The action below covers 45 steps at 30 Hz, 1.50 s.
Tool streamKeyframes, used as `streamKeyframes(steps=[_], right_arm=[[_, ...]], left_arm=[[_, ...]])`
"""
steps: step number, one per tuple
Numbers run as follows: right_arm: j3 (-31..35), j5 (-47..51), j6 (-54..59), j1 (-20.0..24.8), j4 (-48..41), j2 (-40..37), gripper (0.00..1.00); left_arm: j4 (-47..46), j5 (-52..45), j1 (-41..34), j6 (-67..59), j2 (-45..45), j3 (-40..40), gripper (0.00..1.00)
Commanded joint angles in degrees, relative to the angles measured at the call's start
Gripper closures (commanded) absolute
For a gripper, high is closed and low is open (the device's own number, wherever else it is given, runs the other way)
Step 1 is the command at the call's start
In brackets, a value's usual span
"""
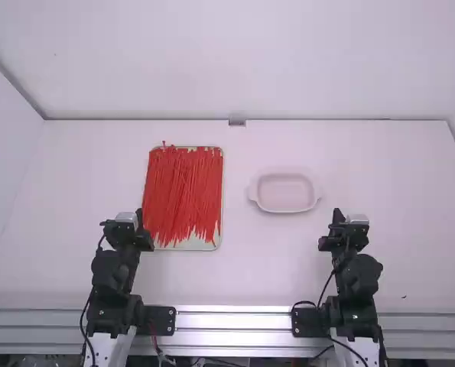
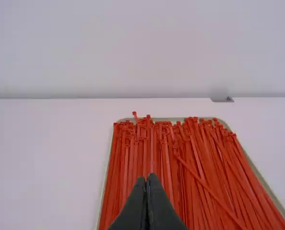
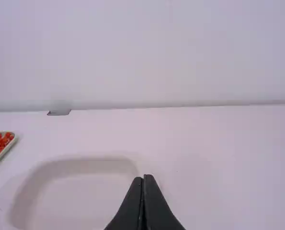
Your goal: Fasten the cable tie
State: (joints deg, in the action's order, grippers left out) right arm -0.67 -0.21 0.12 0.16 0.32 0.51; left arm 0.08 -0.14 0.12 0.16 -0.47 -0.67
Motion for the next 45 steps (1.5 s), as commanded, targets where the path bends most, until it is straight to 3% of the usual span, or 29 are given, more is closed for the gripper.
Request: streamKeyframes(steps=[1,8,16,29,45], right_arm=[[0.0,0.1,0.2,0.0,0.0,0.0,1.00],[-1.0,-0.5,-0.2,-0.1,0.2,1.1,0.98],[-6.6,-1.7,-0.2,-1.2,-2.9,7.0,0.91],[-22.8,-2.1,-0.1,-5.3,-14.9,25.7,0.70],[-44.9,-2.9,-1.6,-12.6,-29.1,50.8,0.38]], left_arm=[[0.0,0.0,0.0,0.0,0.0,0.0,1.00],[0.1,-0.3,-0.1,0.1,-0.9,-1.0,0.98],[-2.1,-1.7,-0.2,0.4,-5.6,-6.3,0.91],[-12.3,-5.4,-1.2,1.0,-22.9,-21.0,0.71],[-27.2,-12.4,-2.8,0.3,-46.9,-44.0,0.39]])
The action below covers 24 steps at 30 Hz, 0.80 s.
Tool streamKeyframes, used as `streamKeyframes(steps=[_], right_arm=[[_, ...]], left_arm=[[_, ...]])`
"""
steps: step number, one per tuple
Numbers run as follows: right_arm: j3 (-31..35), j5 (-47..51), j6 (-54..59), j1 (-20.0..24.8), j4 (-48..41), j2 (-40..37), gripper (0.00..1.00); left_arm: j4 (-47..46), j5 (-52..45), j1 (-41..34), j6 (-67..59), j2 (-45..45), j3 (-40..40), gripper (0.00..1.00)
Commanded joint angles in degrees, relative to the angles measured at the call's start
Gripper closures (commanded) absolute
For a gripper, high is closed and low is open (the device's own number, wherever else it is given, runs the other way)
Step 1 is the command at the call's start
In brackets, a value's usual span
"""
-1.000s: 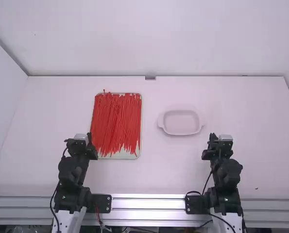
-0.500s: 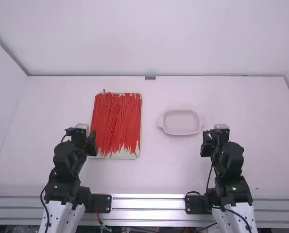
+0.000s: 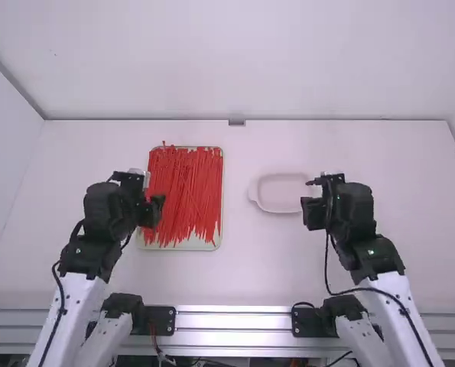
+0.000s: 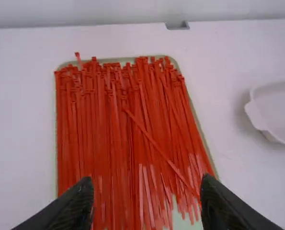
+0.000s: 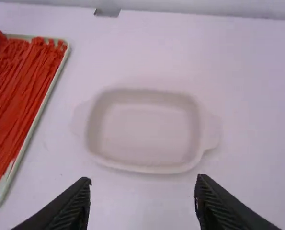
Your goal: Fasten the cable tie
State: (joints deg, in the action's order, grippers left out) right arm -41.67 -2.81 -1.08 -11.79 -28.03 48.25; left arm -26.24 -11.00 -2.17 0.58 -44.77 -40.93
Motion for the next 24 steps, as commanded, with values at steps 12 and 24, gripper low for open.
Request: streamKeyframes(steps=[12,24], right_arm=[[-17.1,-7.2,3.6,3.0,-11.4,20.0,0.18],[-26.5,-16.5,5.9,3.7,-19.0,30.9,0.05]], left_arm=[[-10.2,-0.7,-1.3,-0.1,-18.5,-18.6,0.18],[-15.8,-2.8,-0.6,0.0,-29.3,-27.1,0.04]])
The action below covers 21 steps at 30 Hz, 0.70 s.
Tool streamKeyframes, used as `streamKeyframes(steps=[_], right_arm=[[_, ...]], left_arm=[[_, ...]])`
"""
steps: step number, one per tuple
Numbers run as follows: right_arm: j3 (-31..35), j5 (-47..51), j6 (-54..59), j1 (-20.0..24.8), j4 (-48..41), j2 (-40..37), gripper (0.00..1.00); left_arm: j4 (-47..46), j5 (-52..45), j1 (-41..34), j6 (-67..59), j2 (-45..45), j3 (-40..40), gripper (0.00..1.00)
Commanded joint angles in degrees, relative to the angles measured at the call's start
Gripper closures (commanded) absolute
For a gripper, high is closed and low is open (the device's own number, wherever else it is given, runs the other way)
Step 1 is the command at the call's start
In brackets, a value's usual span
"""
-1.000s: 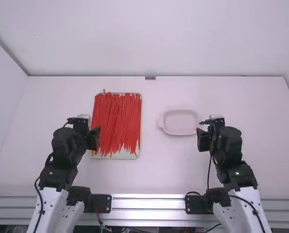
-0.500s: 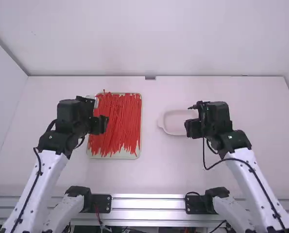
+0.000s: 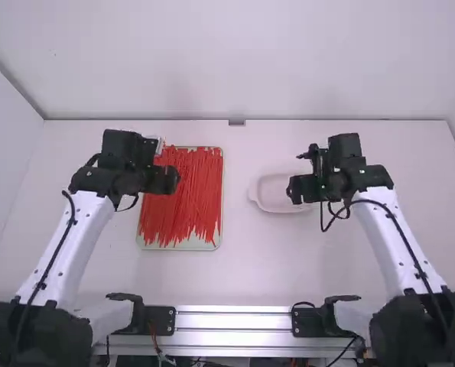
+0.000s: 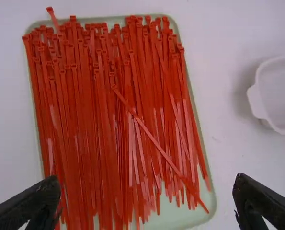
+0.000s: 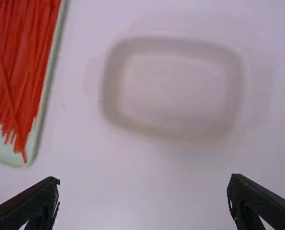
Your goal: Fasten the cable tie
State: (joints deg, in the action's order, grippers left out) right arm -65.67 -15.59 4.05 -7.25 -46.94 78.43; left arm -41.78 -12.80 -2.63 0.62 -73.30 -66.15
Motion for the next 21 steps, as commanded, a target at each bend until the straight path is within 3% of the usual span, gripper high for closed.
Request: streamKeyframes(steps=[1,4,15,21], right_arm=[[-3.0,-5.1,0.4,-1.4,0.5,1.6,0.04],[-2.8,-5.4,-5.0,-2.4,3.8,2.7,0.02],[-2.5,-8.0,-2.5,-3.6,5.9,2.3,0.02],[-2.5,-10.6,-2.5,-3.6,4.5,0.2,0.02]], left_arm=[[-0.2,-1.7,0.0,0.0,-1.7,-2.4,0.03],[0.8,-4.0,0.1,0.0,-3.5,-3.0,0.02],[7.2,-4.1,0.2,1.7,-9.8,-3.5,0.01],[9.8,-4.1,1.8,8.7,-15.0,-4.9,0.01]])
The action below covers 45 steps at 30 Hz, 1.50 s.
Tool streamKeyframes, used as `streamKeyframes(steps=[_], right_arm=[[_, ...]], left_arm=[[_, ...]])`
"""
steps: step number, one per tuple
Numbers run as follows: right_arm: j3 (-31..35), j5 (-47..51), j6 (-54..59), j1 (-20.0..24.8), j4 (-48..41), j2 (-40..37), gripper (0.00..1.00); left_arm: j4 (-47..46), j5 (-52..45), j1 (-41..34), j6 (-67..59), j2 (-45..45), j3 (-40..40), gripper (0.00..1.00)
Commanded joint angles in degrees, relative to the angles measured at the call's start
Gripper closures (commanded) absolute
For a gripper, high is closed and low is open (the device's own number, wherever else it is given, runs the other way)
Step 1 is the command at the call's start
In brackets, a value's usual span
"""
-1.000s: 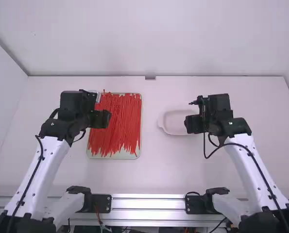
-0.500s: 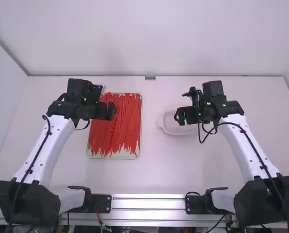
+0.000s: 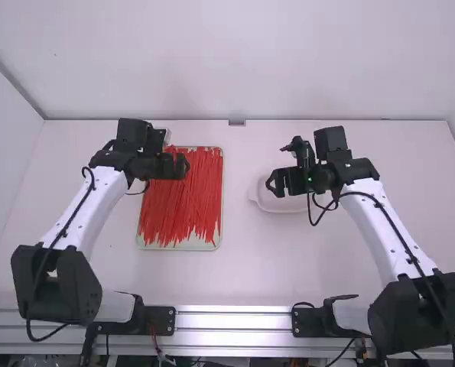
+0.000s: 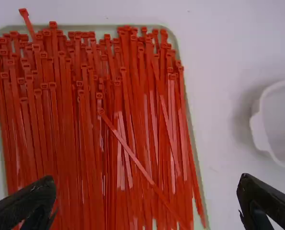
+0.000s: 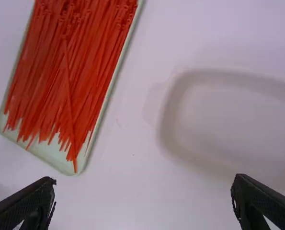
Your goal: Fasten the cable tie
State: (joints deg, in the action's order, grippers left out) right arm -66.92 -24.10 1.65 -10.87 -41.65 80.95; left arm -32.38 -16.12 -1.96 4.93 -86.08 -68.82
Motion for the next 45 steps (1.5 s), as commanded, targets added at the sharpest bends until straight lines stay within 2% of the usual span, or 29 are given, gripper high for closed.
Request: streamKeyframes(steps=[1,6,12,18,31,40,45], right_arm=[[-1.2,-2.1,-0.1,0.0,-1.2,-2.7,0.02],[-1.2,-2.0,-0.1,-0.2,-3.9,-6.7,0.02],[-1.2,-1.4,-0.1,0.0,-5.1,-11.4,0.02],[-1.2,-1.4,-0.1,0.0,-5.4,-11.6,0.02],[-1.2,-1.6,-0.1,0.0,-5.1,-7.7,0.02],[-1.2,-1.6,-0.1,0.0,-4.7,-7.5,0.02],[-1.2,-1.6,-0.1,-0.1,-4.8,-7.5,0.02]], left_arm=[[0.4,-0.8,1.4,5.2,-3.0,-2.5,0.01],[-0.2,4.7,1.7,7.7,-9.4,-6.2,0.02],[-2.6,4.9,1.6,9.4,-16.7,-13.5,0.04],[-2.2,5.5,1.6,12.4,-20.5,-15.8,0.01],[2.2,5.2,-0.6,15.3,-27.4,-15.7,0.07],[3.5,6.8,-0.9,18.1,-29.3,-15.1,0.17],[4.0,7.9,-1.9,19.1,-29.3,-15.1,0.30]])
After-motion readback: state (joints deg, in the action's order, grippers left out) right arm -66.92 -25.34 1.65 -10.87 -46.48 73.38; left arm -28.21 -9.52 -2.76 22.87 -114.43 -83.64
